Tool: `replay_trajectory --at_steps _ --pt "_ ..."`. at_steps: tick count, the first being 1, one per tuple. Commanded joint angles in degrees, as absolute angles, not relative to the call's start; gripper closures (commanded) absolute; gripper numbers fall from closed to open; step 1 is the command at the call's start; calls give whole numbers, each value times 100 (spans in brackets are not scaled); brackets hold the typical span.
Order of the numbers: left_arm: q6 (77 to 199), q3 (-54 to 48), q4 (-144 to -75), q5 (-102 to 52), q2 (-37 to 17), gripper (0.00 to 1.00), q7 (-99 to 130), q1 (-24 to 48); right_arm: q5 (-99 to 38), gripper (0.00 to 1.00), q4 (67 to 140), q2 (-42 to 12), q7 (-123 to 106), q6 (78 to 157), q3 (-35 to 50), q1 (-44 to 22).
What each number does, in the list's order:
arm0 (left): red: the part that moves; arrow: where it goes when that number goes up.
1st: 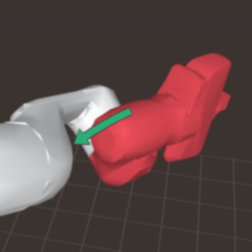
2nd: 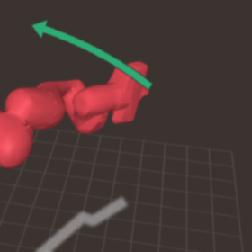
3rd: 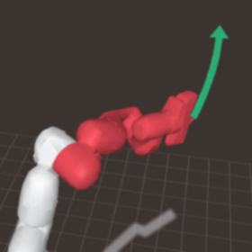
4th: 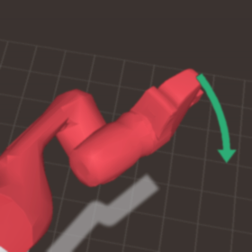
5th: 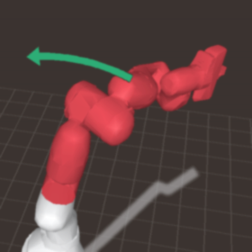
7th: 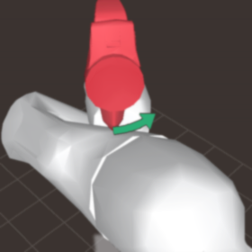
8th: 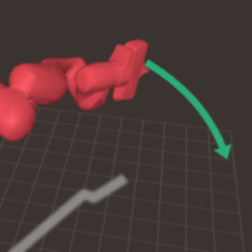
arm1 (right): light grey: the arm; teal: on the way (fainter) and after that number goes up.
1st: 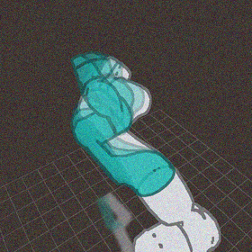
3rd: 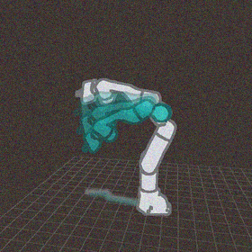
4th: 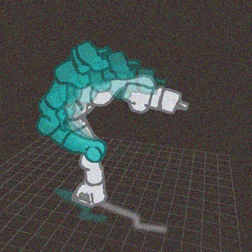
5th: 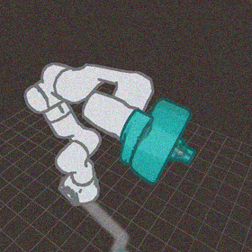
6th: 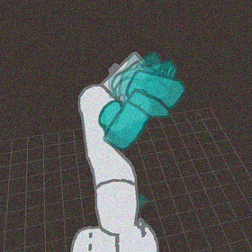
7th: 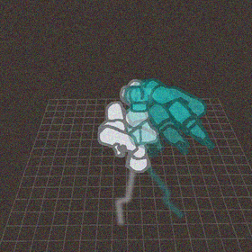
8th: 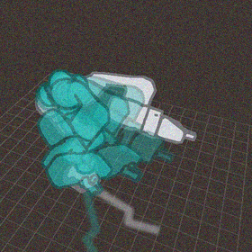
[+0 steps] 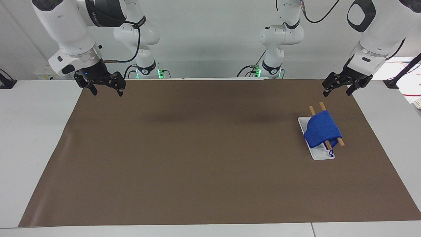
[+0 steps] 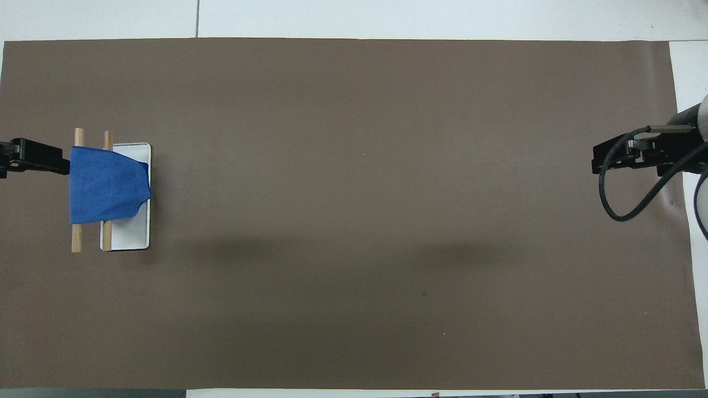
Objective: Right arm passes towel to left arm to hang
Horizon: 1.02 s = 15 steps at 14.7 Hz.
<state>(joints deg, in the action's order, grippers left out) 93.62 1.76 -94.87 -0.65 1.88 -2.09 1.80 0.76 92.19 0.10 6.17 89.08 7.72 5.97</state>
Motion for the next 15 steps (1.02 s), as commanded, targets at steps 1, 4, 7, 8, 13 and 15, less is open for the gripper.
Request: replay_trajectory --at_steps 1,4,7,8,13,15 --pt "9483 167 -9641 35 281 0 -325 141 70 0 9316 70 624 9018 809 659" --pt "9466 158 -9659 18 290 0 -334 132 62 0 9325 70 633 9062 809 650" --pt "9457 158 -9686 18 308 0 -334 141 62 0 9325 70 633 9070 809 668" --pt "9448 158 -9686 9 308 0 -334 149 62 0 9325 70 633 9079 800 668" --pt "9510 158 -9686 18 299 0 -334 167 62 0 9369 70 633 9202 800 668" --pt "9536 158 -9686 18 299 0 -325 193 53 0 9378 79 633 9246 800 668"
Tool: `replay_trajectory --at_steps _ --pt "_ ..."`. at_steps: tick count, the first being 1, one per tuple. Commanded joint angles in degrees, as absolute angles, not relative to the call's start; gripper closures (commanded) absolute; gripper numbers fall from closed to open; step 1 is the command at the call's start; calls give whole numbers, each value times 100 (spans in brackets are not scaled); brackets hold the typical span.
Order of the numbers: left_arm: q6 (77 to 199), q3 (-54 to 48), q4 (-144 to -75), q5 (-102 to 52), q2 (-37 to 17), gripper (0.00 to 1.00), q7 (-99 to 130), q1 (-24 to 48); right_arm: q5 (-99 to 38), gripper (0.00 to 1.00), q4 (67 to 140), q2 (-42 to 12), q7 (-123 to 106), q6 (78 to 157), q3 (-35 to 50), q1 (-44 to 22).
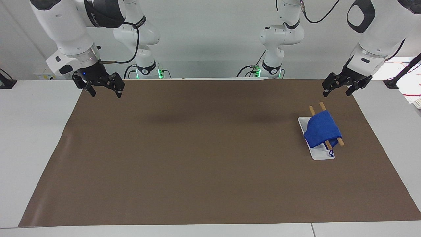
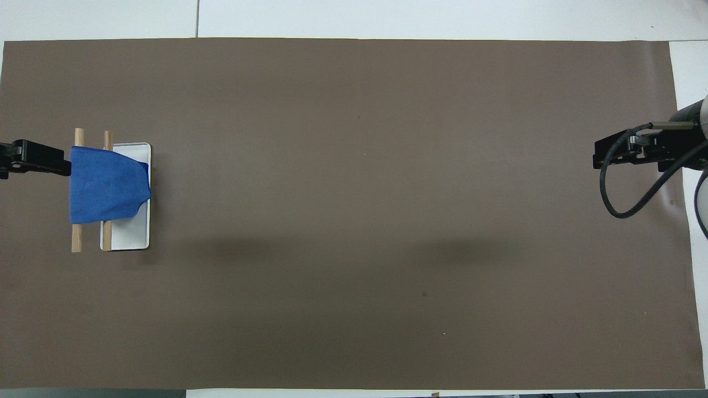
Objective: Right arm passes towel to left arm to hang
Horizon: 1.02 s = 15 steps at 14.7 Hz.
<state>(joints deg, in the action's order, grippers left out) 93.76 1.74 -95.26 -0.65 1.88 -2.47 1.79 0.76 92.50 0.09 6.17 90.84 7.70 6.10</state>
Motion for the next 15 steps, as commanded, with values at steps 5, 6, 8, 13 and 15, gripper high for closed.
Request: replay_trajectory --at_steps 5,6,8,13,15 --pt "9536 158 -9729 18 316 0 -334 193 53 0 9378 79 650 9264 800 624" --pt "9554 158 -9764 18 334 0 -334 193 53 0 9378 79 650 9290 800 624" --pt "9571 167 -9773 18 334 0 -334 193 53 0 9378 70 624 9334 800 633" --pt "9589 167 -9765 18 334 0 -334 202 -17 0 9334 53 282 9211 800 677" --pt "9580 167 -9765 18 334 0 -334 202 -18 0 9316 53 290 9193 800 668"
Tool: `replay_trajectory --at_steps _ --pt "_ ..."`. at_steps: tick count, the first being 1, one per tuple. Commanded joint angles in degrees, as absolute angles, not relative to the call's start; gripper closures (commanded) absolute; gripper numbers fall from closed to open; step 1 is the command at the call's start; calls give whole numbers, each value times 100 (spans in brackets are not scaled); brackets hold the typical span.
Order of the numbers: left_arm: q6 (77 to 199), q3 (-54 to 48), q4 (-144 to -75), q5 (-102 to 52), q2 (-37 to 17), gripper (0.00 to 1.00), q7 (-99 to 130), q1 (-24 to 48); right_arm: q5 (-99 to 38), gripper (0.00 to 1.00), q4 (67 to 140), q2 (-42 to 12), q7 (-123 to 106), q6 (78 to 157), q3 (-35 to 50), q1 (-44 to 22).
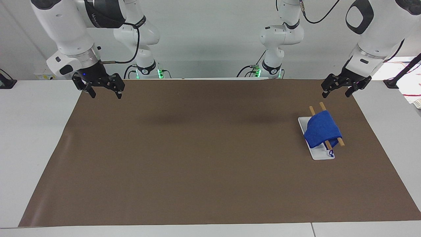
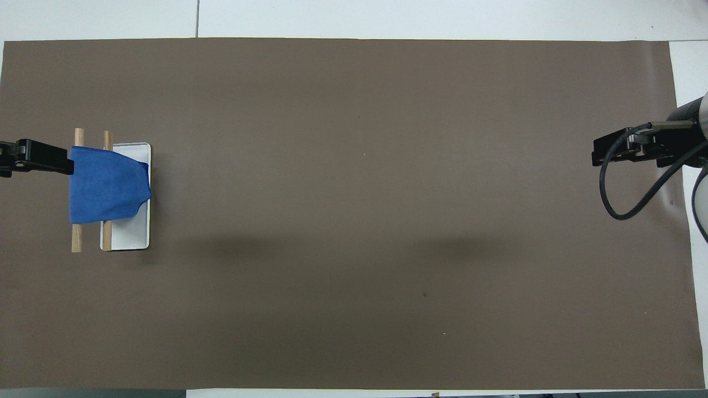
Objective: Right arm passes towel to left arm to hang
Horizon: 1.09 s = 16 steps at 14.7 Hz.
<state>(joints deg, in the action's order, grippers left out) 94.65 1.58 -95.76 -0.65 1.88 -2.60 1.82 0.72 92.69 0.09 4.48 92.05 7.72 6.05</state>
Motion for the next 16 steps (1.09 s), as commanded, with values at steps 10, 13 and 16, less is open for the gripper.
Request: replay_trajectory --at_steps 10,13,16 --pt "9483 176 -9756 18 334 0 -290 141 79 0 8974 -70 237 8684 774 703" --pt "9483 176 -9756 18 334 0 -290 141 158 0 8518 -245 237 8404 765 747" --pt "9483 176 -9756 18 334 0 -290 141 263 0 8508 -272 220 8376 765 747"
